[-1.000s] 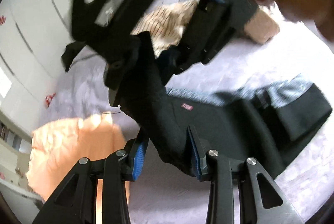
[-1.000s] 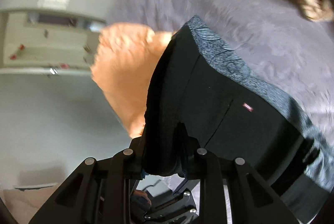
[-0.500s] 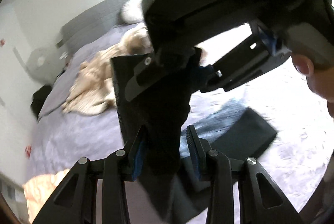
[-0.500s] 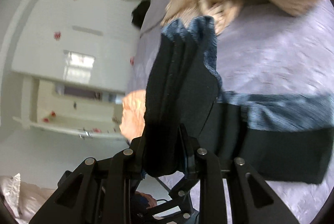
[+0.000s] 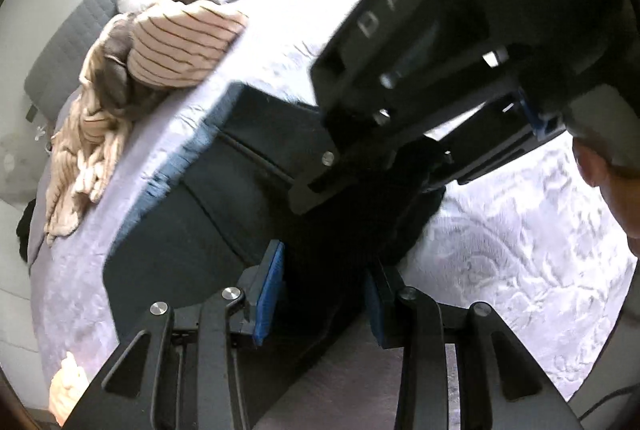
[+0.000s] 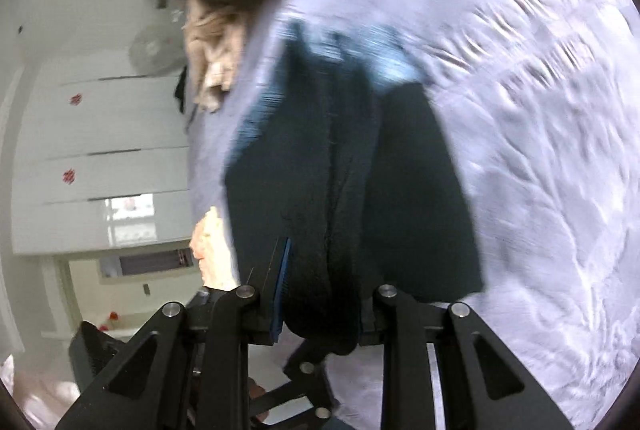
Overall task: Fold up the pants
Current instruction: 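Lay the folded trousers down and open both grippers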
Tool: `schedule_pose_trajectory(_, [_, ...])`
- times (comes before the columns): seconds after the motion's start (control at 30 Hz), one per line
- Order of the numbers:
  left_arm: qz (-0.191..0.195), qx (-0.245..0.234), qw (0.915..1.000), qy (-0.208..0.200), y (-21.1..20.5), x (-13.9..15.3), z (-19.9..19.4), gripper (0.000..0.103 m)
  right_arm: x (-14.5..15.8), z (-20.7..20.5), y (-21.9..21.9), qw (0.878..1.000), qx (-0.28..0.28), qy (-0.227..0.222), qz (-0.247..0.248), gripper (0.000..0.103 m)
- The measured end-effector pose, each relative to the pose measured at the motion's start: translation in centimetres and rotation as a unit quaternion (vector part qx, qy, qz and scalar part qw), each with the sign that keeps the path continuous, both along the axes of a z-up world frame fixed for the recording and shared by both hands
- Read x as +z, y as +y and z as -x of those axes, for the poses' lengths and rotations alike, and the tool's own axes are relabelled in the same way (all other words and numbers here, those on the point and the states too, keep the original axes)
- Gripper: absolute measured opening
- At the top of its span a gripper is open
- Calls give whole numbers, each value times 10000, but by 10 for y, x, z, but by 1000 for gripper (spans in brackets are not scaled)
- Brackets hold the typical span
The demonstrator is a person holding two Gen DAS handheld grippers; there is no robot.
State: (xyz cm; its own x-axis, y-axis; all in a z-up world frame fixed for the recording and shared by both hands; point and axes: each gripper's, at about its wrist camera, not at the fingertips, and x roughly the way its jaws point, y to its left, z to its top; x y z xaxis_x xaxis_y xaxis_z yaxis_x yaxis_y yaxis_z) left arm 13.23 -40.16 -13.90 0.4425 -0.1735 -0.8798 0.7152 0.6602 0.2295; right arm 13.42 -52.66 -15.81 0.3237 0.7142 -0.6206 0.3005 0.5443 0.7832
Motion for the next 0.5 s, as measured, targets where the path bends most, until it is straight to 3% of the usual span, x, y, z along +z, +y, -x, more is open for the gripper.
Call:
schedule_pose_trajectory(0.03, [-23,-34,10000,30,1,-3,2,38,-6,3,-1,10000,-39,32,-41,28])
schedule_pose_trajectory(0.1, [8,-107,9998,136,5,-1,4,57,-9,6,-1,10000,-62,27,-19,27])
schedule_pose_trajectory(0.23, [221,-92,9994,231,26,15,6,61,5,9,7,9994,32,-19,343,27])
schedule_pose_trajectory(0.27, [283,-72,9992,281,34,20,5,64,8,9,10,9988,80,-24,487,27])
schedule_pose_trajectory(0.3, [335,5,9990,299,43,25,4,74,10,9,11,9983,95,-6,570,27])
schedule_pose_trajectory(0.4, [471,482,9972,322,79,38,-12,79,12,12,15,9976,21,137,686,28])
schedule_pose_trajectory(0.5, [525,1210,9894,614,117,40,-36,79,16,20,15,9952,50,227,952,30])
